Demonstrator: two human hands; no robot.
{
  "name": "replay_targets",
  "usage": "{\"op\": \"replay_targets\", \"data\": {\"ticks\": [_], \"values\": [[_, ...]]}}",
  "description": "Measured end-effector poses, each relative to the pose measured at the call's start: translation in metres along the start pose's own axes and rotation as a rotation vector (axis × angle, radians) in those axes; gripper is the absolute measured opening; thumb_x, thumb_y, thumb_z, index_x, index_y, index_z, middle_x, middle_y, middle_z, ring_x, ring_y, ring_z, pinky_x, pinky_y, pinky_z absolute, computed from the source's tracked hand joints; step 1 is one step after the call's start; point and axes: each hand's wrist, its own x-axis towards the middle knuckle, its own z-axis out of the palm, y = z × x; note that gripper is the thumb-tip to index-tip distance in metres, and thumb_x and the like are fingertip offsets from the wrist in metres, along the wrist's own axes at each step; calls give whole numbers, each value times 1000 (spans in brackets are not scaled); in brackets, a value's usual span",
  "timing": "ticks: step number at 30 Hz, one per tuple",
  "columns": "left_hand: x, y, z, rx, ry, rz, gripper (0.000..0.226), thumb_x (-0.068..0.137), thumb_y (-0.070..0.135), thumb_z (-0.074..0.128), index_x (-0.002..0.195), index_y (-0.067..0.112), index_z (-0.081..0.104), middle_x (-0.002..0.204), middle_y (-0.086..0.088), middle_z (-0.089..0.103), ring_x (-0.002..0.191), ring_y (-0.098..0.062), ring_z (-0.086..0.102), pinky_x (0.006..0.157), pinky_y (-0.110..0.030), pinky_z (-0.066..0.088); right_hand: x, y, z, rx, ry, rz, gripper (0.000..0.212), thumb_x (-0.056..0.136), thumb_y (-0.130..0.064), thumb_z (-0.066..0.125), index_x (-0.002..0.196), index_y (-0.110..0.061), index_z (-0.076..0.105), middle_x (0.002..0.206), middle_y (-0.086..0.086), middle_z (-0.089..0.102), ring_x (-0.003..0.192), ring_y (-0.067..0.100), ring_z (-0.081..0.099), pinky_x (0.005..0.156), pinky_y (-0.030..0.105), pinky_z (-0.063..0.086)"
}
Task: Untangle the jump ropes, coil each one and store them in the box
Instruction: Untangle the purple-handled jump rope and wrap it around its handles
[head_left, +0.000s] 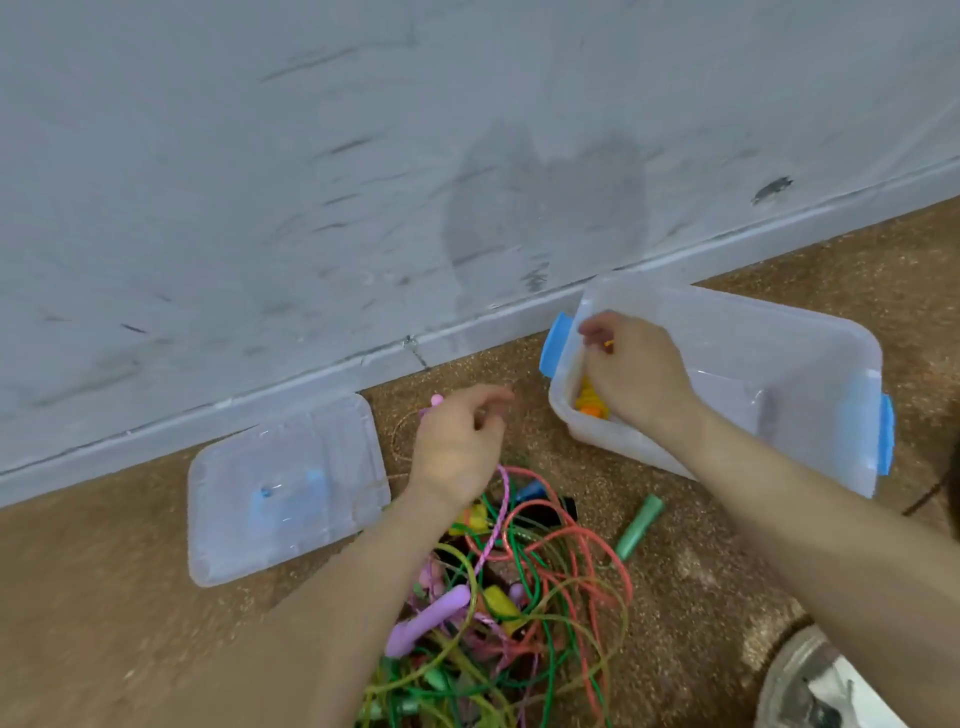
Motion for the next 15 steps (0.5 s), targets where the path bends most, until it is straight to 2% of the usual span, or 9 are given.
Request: {"op": "replay_targets", "data": {"ticks": [1,3,5,6,8,10,11,13,15], "values": [[-2,-10,-9,41,43,-84,28,89,9,50,94,26,72,90,10,69,65,-6,55,67,-21,43,-12,-19,-4,91,29,-89,27,92,-12,48,111,-14,67,100,9,71,93,27,63,82,36,47],[-12,-34,-26,166,49,-206,25,85,11,52,78,24,72,75,7,67,66,-12,57,62,-25,40,-38,-48,5,154,-105,-260,22,91,-12,50,103,-13,68,83,6,69,75,22,60,71,36,48],[-30,-57,-35,228,-77,-247,19,84,15,55,71,23,67,73,1,67,76,-20,61,65,-28,42,-60,-56,34,13,-396,-374,23,91,-19,51,109,-15,65,91,6,68,83,22,60,74,35,49],[-41,-68,-35,248,-184,-247,17,84,17,57,70,26,64,76,-2,66,80,-22,61,66,-29,42,-69,-54,52,-108,-552,-422,32,90,-25,53,121,-18,60,107,8,65,99,25,59,84,35,48],[-65,-89,-30,291,-417,-211,7,83,31,62,90,30,65,92,-2,64,92,-20,59,75,-29,45,-86,-40,82,-375,-835,-427,67,88,-42,59,147,-28,32,149,12,36,136,35,32,107,45,36],[-84,-107,-21,394,-573,-102,52,76,47,67,123,26,56,111,-2,53,105,-19,50,91,-32,44,-99,-20,104,-504,-981,-362,93,83,-48,67,152,-40,5,161,5,-1,146,40,4,112,57,28],[-92,-113,-16,440,-605,-62,67,73,48,68,132,24,47,118,-3,47,109,-20,47,95,-33,42,-105,-13,110,-532,-979,-361,98,82,-42,70,151,-43,1,161,5,-6,145,42,2,110,58,30],[-106,-122,-9,498,-613,13,75,74,37,68,140,23,35,125,-8,46,112,-27,47,91,-36,44,-113,-8,117,-596,-883,-401,95,81,-27,72,151,-38,9,156,11,9,139,44,22,102,52,41],[-117,-127,-11,472,-583,-7,67,80,25,61,140,23,32,123,-10,55,110,-31,53,84,-36,46,-113,-13,118,-601,-796,-387,68,83,-16,65,142,-22,31,136,16,38,117,38,51,80,40,49]]}}
